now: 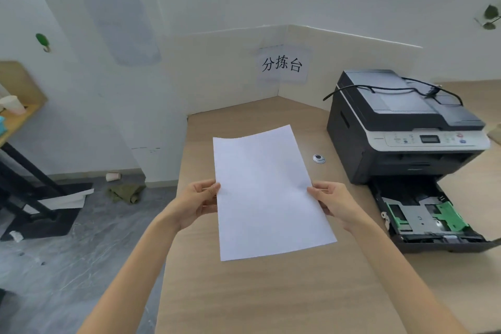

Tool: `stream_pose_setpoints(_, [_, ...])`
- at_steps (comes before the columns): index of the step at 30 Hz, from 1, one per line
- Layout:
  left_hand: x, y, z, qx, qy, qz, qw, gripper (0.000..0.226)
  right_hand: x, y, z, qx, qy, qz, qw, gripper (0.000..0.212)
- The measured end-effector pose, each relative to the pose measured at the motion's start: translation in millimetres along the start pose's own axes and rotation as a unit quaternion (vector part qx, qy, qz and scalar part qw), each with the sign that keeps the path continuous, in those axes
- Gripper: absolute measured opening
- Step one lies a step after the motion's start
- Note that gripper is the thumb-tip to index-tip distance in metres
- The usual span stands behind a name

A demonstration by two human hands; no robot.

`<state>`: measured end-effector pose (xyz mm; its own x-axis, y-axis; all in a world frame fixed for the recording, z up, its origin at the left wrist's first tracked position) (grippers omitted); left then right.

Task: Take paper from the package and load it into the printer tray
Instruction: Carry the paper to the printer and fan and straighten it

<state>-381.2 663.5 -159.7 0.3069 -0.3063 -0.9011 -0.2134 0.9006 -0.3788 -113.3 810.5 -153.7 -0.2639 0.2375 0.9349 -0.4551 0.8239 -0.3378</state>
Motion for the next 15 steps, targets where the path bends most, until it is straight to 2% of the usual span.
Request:
stream_pose_setpoints(3, [9,5,7,-0.021,0.007,-0.019,1.0,0.035,-12,-7,-4,-0.024,0.022,0.018,0.999,0.018])
stream_pose_setpoints(8, [17,14,22,0.006,0.046,-0.015,0.999,0.021,-29,-20,-18,-0.068,0.057,0.043,0.995,0.018])
stream_pose_setpoints(15, [16,41,60,0.01,0.135,-0.015,0.991,0.021,-53,-41,-49,-0.13,0.088,0.06,0.986,0.019])
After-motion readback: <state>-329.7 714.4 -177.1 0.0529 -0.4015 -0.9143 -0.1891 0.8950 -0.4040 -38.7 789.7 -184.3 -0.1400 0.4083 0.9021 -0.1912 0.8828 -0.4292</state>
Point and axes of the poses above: each hand's wrist, its own y-axis towards the middle knuckle, its own z-axis out of the palm, x = y × z, the point moved 4 cm from there along y, towards the middle knuckle, and after that the axes turned 4 degrees about -x, right-handed, at the moved point
